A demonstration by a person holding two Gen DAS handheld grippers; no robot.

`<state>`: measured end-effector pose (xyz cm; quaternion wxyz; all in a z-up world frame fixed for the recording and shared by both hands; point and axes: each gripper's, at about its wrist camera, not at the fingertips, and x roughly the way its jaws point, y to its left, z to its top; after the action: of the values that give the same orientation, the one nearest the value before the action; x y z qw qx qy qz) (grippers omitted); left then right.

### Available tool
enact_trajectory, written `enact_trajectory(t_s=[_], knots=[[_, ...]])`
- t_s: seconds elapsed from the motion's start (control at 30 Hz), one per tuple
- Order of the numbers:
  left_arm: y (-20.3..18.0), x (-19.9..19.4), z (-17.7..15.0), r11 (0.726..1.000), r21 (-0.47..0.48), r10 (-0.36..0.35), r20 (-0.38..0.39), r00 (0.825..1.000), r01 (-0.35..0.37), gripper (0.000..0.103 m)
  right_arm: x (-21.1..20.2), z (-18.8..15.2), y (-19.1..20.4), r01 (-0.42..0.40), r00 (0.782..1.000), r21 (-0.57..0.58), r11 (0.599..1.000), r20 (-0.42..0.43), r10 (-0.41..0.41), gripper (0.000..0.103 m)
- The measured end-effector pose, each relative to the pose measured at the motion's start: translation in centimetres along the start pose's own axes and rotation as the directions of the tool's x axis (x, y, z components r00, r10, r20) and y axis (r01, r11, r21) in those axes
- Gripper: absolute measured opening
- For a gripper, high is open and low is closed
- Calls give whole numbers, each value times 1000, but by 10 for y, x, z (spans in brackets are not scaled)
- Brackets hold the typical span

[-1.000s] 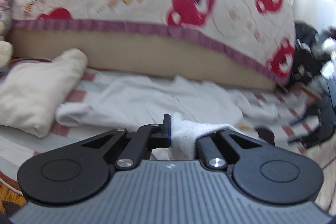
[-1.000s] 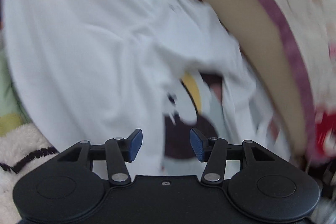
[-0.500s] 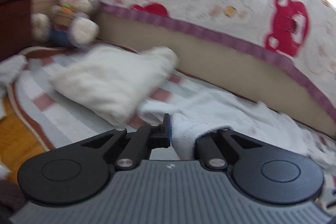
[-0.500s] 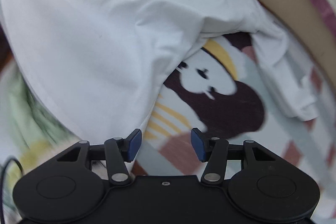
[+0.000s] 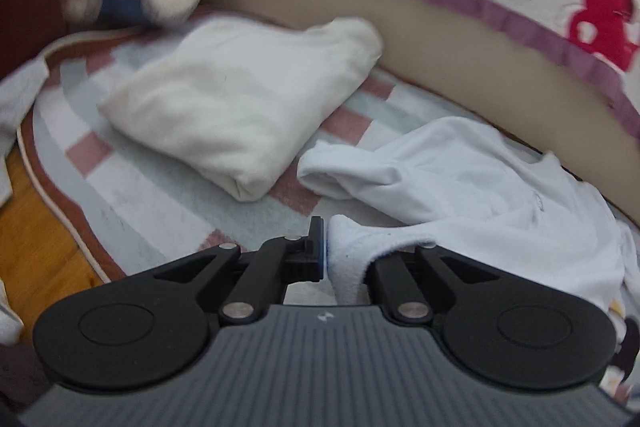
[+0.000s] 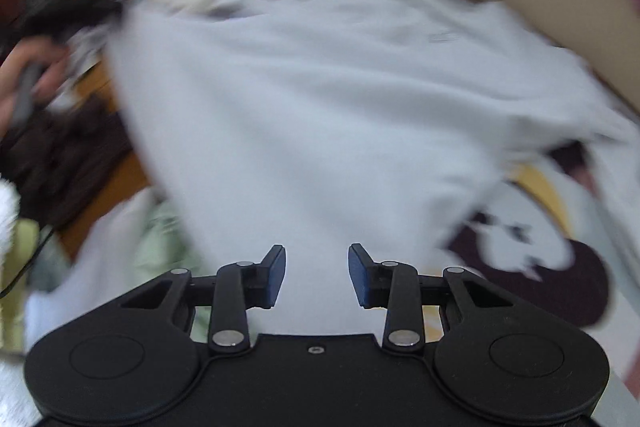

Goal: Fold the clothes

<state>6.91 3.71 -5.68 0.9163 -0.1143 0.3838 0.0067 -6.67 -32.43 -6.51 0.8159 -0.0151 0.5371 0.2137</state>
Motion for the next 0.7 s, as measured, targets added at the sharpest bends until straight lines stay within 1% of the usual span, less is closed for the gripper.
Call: enact_trajectory(t_s=[0.07, 0.1, 0.17, 0.2, 0.23, 0.27, 0.33, 0.47, 0.5, 0.53, 0.57, 0.6, 0.63, 0.7], knots=[[-2, 5, 2, 1000, -12, -4, -4, 1000, 4, 4, 15, 1, 13, -41, 998, -40, 998, -50, 39, 46], [-3, 7, 4, 1000, -19, -7, -6, 1000, 6, 4, 19, 0, 17, -41, 997, -53, 998, -60, 38, 48], [-5, 11, 6, 999, -31, -11, -9, 1000, 11, 4, 18, -5, 27, -27, 999, -75, 997, -42, 24, 50], [-6, 13, 7, 999, -36, -13, -11, 1000, 13, 4, 19, -6, 30, -49, 998, -72, 996, -46, 46, 54], [-6, 14, 6, 999, -31, -15, -16, 1000, 15, 4, 20, -8, 32, -69, 997, -70, 995, -51, 66, 54], [-6, 14, 4, 999, -29, -17, -20, 1000, 17, 4, 23, -10, 33, -70, 996, -67, 995, -63, 66, 54], [-1, 13, 1, 999, -48, -13, -24, 1000, 12, 4, 35, -12, 34, -26, 996, -76, 997, -81, 20, 54], [10, 13, -7, 996, -84, 4, -28, 1000, -7, 5, 52, -14, 34, -86, 994, -53, 995, -72, 82, 54], [13, 13, -8, 996, -94, 9, -29, 1000, -11, 5, 55, -13, 37, -89, 994, -61, 994, -75, 84, 54], [16, 13, -10, 995, -103, 13, -30, 999, -16, 5, 58, -13, 40, -88, 994, -68, 994, -77, 83, 53], [18, 14, -12, 994, -112, 17, -31, 999, -21, 8, 59, -13, 41, -68, 996, -76, 995, -70, 63, 52], [21, 14, -14, 992, -120, 21, -33, 999, -25, 8, 59, -13, 41, -53, 997, -79, 995, -63, 48, 49], [22, 14, -14, 992, -126, 22, -35, 999, -26, 8, 58, -14, 35, -69, 996, -51, 996, -52, 66, 48], [23, 14, -15, 991, -133, 19, -36, 999, -23, 8, 53, -15, 18, -132, 991, 39, 991, -14, 133, 48]])
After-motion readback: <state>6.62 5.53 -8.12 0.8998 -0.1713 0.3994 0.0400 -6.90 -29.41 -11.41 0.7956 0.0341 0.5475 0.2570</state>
